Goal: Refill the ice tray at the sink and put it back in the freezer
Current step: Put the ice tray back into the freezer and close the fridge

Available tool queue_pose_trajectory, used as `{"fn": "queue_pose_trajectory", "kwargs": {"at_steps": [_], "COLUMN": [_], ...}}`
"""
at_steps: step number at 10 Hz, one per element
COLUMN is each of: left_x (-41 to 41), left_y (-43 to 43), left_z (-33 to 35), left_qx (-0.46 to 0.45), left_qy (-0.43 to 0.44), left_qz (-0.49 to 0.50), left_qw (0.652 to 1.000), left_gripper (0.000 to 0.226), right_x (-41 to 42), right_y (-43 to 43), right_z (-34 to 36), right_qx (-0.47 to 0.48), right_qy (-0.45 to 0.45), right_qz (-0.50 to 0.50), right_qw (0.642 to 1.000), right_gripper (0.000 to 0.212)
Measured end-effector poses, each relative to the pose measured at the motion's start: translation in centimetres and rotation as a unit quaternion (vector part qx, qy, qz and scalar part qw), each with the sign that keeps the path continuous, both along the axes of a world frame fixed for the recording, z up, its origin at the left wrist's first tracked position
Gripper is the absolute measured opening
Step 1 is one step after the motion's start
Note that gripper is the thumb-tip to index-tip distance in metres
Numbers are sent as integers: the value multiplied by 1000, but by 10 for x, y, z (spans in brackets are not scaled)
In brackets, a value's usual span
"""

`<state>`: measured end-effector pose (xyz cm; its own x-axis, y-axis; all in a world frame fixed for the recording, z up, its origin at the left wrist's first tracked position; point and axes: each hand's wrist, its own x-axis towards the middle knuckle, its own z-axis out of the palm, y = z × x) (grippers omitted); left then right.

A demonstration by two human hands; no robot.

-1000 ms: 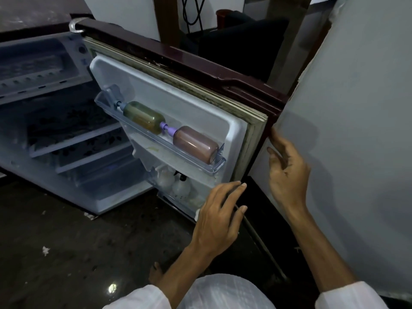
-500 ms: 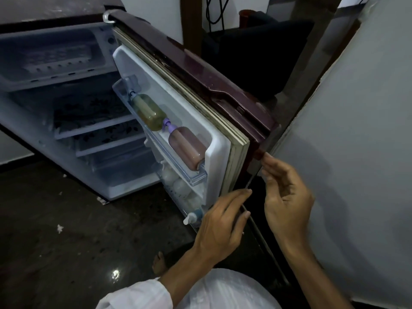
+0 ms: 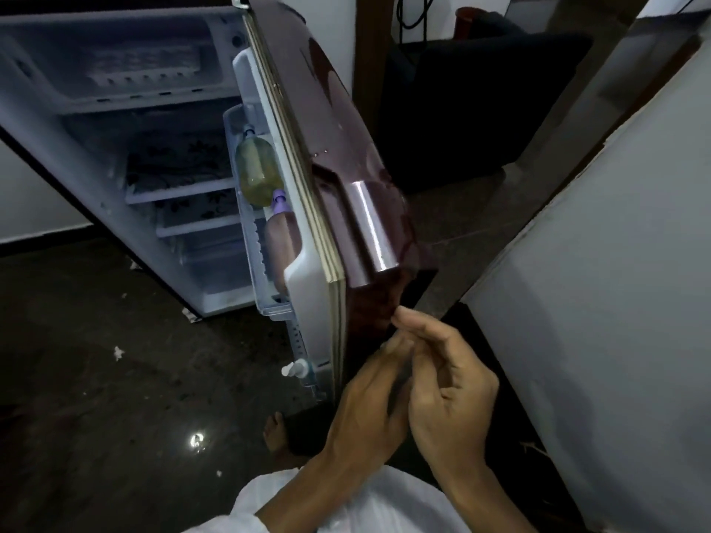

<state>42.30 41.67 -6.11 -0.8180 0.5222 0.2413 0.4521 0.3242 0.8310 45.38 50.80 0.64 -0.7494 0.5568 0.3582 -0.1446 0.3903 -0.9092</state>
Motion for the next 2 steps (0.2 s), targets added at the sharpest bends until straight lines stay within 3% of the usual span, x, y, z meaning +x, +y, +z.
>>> {"fn": "queue_pose_trajectory", "kwargs": {"at_steps": [1,2], "left_x": [8,6], "left_y": [-12,-10], "left_z": [-1,25], "left_qx": [-65,-295], "left_qy": [-6,0], "left_qz": [11,142], "left_qw": [998,945], "left_gripper": [42,32], "right_x": [-2,-5], "right_y": [-19,-34], "right_z": [0,0], "right_qx": [16,43], "right_qy": [3,13], "right_qz": [35,97], "right_qw": [999,994], "right_gripper": [39,41]}}
